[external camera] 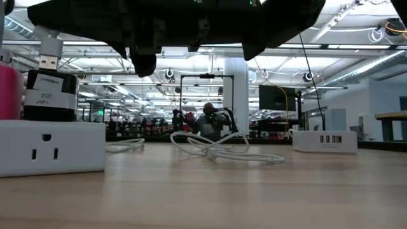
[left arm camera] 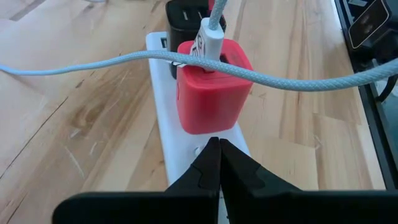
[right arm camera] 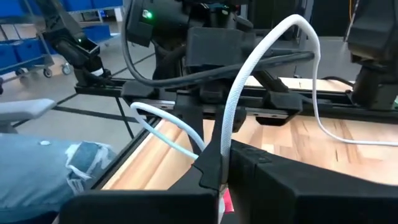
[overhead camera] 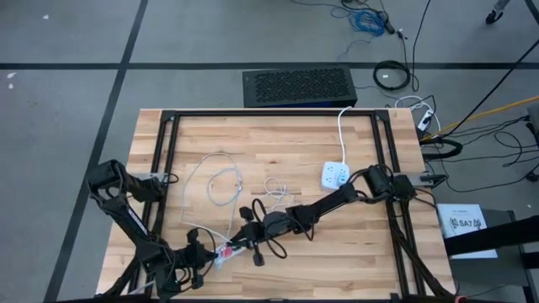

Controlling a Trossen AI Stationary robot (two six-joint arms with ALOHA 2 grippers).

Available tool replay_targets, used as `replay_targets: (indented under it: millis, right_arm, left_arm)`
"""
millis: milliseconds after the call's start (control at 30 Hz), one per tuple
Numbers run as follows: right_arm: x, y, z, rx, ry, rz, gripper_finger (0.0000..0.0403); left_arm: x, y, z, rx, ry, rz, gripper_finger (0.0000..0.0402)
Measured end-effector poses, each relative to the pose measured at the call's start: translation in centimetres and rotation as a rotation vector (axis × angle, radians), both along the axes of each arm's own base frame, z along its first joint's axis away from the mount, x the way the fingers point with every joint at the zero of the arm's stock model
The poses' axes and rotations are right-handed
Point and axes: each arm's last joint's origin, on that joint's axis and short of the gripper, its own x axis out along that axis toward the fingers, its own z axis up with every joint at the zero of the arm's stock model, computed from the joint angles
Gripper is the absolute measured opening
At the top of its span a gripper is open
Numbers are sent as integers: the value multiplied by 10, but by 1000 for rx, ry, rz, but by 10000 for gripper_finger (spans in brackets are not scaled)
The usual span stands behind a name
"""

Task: Insert USB
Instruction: Insert the top right white cable charger into the black adapter charger

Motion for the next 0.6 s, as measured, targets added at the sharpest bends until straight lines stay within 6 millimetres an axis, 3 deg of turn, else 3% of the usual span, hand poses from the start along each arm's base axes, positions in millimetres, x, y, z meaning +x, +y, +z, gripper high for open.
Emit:
replay_targets:
  millis: [600]
  right_arm:
    - [0,-3,-3,-99,20,1,0]
  left_arm:
    - [0,0,0,-2,0,0,11]
